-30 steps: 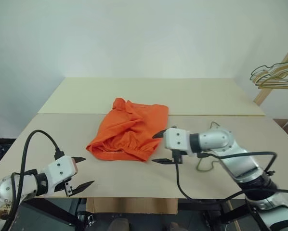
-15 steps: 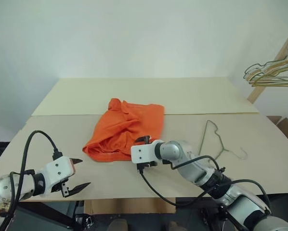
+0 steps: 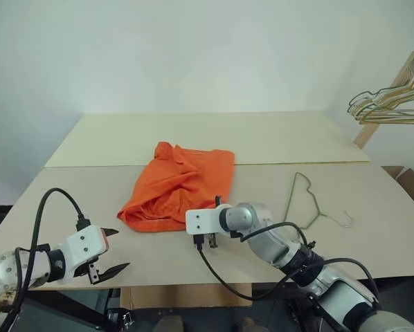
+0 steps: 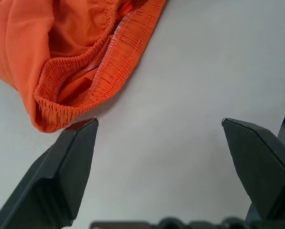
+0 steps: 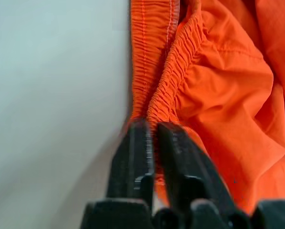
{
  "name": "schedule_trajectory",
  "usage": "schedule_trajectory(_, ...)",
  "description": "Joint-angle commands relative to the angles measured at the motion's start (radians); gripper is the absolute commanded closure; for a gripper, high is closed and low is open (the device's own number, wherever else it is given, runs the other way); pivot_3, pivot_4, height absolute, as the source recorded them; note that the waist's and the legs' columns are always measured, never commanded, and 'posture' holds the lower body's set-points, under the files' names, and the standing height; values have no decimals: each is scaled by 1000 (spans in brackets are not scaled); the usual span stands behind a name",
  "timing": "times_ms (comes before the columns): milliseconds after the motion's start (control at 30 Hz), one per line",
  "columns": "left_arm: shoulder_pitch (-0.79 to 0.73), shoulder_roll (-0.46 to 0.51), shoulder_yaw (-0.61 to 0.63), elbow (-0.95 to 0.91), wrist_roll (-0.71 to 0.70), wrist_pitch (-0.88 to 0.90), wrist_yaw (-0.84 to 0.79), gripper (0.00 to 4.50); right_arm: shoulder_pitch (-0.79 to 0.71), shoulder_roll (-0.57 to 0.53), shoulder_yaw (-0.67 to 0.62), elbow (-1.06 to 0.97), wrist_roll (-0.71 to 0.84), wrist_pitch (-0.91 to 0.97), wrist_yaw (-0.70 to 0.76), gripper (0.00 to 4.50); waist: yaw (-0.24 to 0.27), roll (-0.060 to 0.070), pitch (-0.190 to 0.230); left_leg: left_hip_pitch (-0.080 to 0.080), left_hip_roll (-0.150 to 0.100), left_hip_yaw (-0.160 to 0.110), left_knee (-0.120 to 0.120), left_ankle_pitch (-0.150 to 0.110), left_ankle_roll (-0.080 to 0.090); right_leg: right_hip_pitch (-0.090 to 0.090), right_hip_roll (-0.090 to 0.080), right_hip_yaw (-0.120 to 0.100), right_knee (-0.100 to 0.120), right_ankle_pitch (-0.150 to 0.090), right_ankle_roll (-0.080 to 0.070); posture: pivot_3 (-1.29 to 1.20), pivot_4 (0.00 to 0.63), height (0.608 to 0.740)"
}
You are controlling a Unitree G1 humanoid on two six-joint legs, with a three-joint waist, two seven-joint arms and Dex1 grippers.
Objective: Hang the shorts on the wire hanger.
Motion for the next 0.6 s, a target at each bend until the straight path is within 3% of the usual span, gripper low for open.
schedule_trajectory(33,-24,8,1,0,5,-21,5,0,0,-21,-43,-21,0,-10,3,4457,-2,0,0,0,0,0,0,0,0,0,0,0,0,0,0,163,0,740)
schedule_trajectory(267,-32,19,1,16,23,-31,-3,0,47,-249,-142,-17,28,-168,34,4457,2,0,0,-1,-2,0,0,0,0,1,-3,0,-1,-1,2,154,0,740)
schedule_trajectory(400,-42,27,-1,33,26,-41,-15,0,0,-370,-214,207,51,-455,-22,4457,-2,0,0,0,-2,0,0,0,0,1,-3,0,-1,-1,2,135,0,740)
schedule_trajectory(600,-73,43,-19,62,28,-58,-31,0,-172,-397,-206,642,-31,-740,-134,4457,-51,0,1,1,-2,0,0,0,0,2,-2,1,-1,-1,1,125,0,740)
